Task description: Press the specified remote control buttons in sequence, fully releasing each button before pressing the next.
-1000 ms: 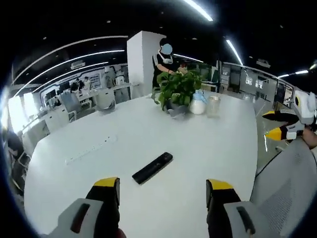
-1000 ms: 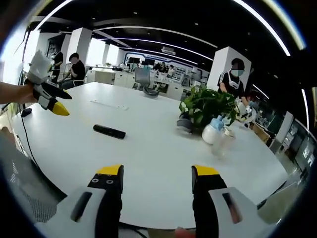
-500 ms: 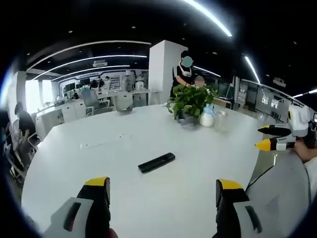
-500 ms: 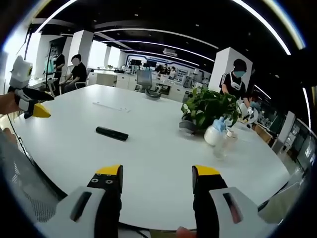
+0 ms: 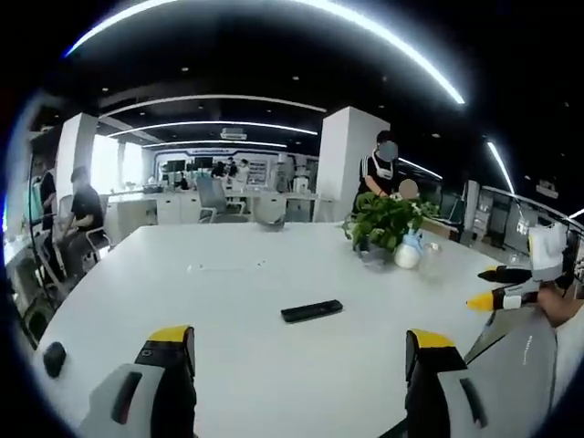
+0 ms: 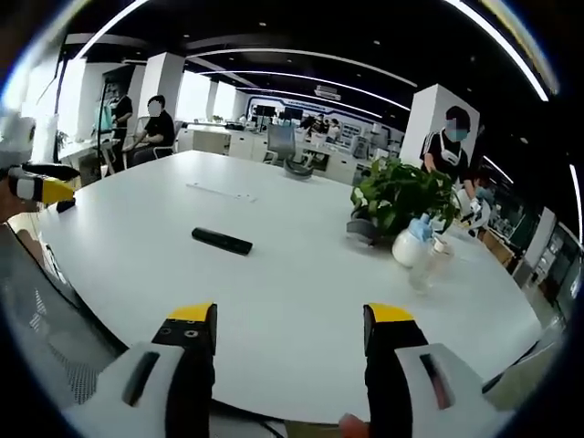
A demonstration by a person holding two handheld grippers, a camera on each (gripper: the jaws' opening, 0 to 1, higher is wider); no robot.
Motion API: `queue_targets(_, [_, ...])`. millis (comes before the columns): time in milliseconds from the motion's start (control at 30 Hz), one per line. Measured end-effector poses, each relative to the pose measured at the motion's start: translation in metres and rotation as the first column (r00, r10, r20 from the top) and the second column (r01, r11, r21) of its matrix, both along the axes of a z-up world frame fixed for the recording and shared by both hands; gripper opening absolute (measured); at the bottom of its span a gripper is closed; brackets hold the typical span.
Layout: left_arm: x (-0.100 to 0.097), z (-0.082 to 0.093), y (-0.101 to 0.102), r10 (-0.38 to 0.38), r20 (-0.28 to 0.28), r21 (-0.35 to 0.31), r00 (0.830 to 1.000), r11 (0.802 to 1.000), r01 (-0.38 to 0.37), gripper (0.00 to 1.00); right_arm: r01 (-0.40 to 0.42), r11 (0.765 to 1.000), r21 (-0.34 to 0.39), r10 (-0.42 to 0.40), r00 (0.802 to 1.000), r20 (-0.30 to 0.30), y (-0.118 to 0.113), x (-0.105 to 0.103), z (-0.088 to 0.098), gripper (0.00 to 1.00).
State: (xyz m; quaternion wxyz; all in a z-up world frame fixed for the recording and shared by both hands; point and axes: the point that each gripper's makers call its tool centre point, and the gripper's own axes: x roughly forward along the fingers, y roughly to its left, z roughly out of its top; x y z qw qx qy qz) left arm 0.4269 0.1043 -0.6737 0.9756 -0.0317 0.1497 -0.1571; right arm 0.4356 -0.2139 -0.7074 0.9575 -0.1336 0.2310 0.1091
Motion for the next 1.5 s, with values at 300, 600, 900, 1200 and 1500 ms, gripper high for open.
queue_targets(300, [-0.005, 0.007, 0.008, 0.093, 0.108, 0.152, 0.990, 0.982, -0.108, 1.00, -0.020, 0.995, 0.095, 0.015, 0.999, 0.049, 0.002, 0.002, 0.013, 0.88])
queue_targets(600, [-0.006, -0.008, -0.004, 0.019, 0.060, 0.186, 0.998, 0.982, -0.030, 1.00, 0.011, 0.995, 0.097, -0.019, 0.997, 0.081, -0.006, 0.006, 0.014, 0.87])
queue_targets(900, [-0.003, -0.013, 0.020, 0.100, 0.046, 0.173, 0.994, 0.979, -0.106, 0.98, 0.022, 0.998, 0.053, -0.025, 0.997, 0.069, -0.009, 0.005, 0.011, 0.82])
queue_targets(1200, [-0.004, -0.016, 0.021, 0.128, 0.035, 0.225, 0.991, 0.965, -0.133, 0.96, -0.007, 0.999, 0.034, 0.005, 0.998, 0.070, -0.002, 0.004, 0.011, 0.82])
queue_targets(1500, [-0.006, -0.019, 0.019, 0.125, 0.024, 0.259, 0.992, 0.958, -0.127, 0.96, 0.000, 0.999, 0.032, -0.002, 0.997, 0.074, -0.004, 0.004, 0.012, 0.81])
